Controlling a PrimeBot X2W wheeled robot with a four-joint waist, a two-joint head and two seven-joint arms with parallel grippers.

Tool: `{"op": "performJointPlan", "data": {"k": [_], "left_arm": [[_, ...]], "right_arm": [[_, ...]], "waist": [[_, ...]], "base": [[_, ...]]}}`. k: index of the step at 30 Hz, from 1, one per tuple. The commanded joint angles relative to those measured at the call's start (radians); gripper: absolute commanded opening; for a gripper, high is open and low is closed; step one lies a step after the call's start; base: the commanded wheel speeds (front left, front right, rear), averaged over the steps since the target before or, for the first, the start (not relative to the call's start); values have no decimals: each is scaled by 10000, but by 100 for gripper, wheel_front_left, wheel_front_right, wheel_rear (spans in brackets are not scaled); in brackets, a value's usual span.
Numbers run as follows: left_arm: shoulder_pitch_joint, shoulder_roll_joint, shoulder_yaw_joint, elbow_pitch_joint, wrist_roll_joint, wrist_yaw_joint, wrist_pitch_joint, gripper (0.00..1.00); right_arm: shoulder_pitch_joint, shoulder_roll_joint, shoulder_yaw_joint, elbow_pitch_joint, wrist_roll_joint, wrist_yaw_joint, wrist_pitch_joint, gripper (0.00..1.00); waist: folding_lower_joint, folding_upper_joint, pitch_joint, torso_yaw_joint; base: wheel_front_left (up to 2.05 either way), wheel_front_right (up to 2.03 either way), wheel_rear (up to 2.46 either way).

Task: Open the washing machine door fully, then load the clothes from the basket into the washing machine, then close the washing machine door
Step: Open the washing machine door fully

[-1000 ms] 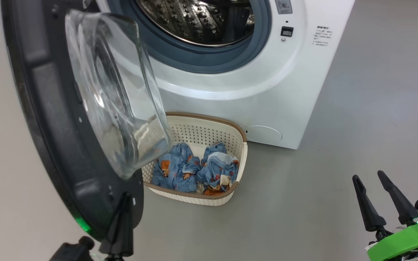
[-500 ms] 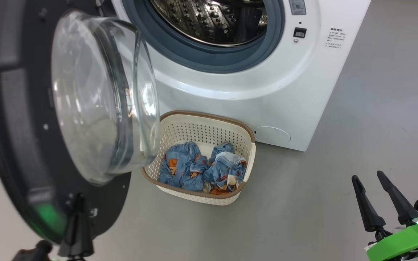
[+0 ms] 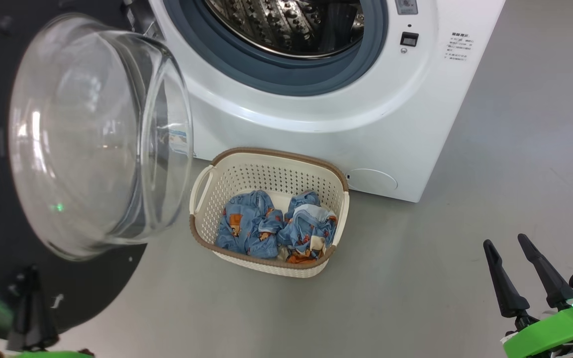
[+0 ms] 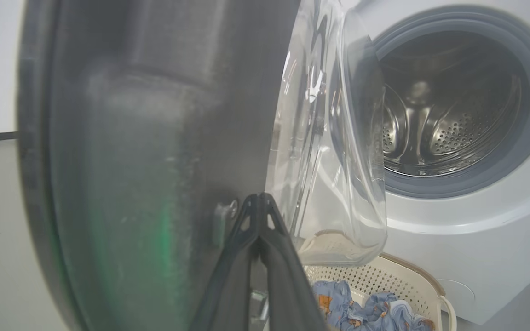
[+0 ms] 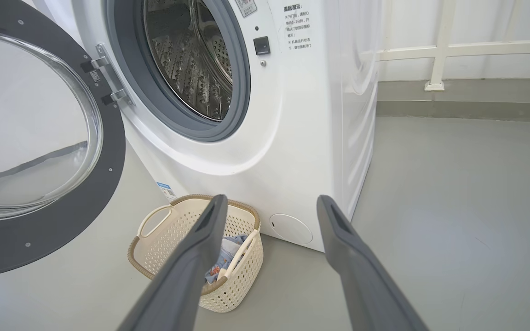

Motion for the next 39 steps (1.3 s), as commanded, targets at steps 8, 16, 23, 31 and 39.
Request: {"op": "performJointPlan", "data": {"k": [8, 16, 23, 31, 39], "left_arm": [[-1200, 621, 1506, 709, 57, -227, -65, 0], [-1839, 707, 2473, 1448, 245, -564, -65, 0], [-2614, 947, 3392, 2173, 404, -824, -65, 0], [-3661, 1525, 4242, 3141, 691, -1005, -65, 0], [-4332, 1850, 4876, 4002, 916, -1000, -65, 0]], "right_arm": [[-21, -275, 253, -290, 45, 29, -120, 100], [-68, -349, 251, -309, 80, 29, -120, 100], [-90, -437, 224, -369, 80, 29, -120, 100], [-310, -673, 312, -460, 121, 29, -120, 100], [-565, -833, 409, -507, 163, 29, -120, 100]], "waist": [[-1, 0, 203, -17], [-1, 0, 351, -79], [-1, 0, 550, -89], [-1, 0, 995, -160], [-1, 0, 1465, -333]], "base": [[0, 0, 0], [0, 0, 0], [0, 0, 0], [0, 0, 0], [0, 0, 0]]}}
